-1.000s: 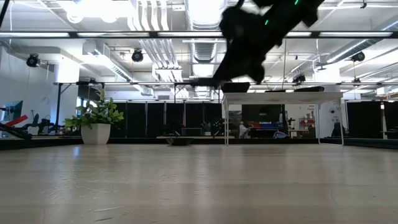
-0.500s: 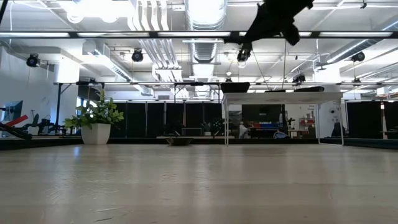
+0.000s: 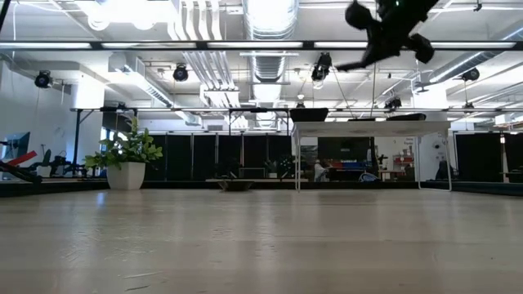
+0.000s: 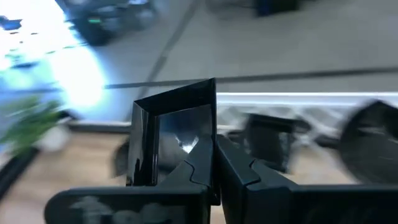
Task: Pick & Place Mini shaped plates
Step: Stack the black square plate on top of the black square plate on the shelf
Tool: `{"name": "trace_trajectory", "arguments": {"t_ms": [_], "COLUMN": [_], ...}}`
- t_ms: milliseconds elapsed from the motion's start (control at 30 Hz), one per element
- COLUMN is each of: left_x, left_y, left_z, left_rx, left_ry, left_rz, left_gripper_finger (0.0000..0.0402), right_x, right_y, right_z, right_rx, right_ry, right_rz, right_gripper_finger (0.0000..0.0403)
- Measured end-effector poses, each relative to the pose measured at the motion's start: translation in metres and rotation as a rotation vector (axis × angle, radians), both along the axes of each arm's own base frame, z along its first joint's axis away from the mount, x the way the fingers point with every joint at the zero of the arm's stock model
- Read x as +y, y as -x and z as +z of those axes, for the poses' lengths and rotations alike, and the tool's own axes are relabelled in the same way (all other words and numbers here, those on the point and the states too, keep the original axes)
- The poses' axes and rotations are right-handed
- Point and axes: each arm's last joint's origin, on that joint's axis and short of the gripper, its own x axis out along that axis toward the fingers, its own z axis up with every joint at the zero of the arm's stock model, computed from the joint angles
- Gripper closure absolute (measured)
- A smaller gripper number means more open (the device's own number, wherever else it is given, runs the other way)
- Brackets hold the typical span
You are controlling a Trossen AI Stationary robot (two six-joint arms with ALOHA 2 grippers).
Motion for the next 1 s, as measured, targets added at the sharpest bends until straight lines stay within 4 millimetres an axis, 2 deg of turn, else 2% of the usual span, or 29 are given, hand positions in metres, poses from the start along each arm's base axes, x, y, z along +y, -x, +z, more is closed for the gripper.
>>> {"name": "trace_trajectory", "arguments": {"t_ms": [167, 300, 633, 1000], "left_x": [0.000, 0.000, 0.000, 0.001], "left_y": [0.000, 0.000, 0.000, 0.000], "left_z": [0.000, 0.000, 0.000, 0.001], "left_rx": [0.010, 0.017, 0.019, 0.008], "left_ry": [-0.018, -0.032, -0.036, -0.053], "left_rz": [-0.010, -0.017, -0.019, -0.001], "left_gripper_finger": [0.0324, 0.0324, 0.0324, 0.0324], "right_x": [-0.026, -0.042, -0.059, -0.068], "right_y": [0.016, 0.020, 0.000, -0.010], "right_z": [-0.008, -0.011, -0.038, -0.054], "right_rx": [0.047, 0.037, 0.038, 0.083], "right_ry": [-0.053, -0.070, -0.179, -0.203], "right_rz": [-0.173, -0.259, -0.326, -0.361], "right_gripper_finger": [0.0394, 0.0394, 0.0394, 0.0394]}}
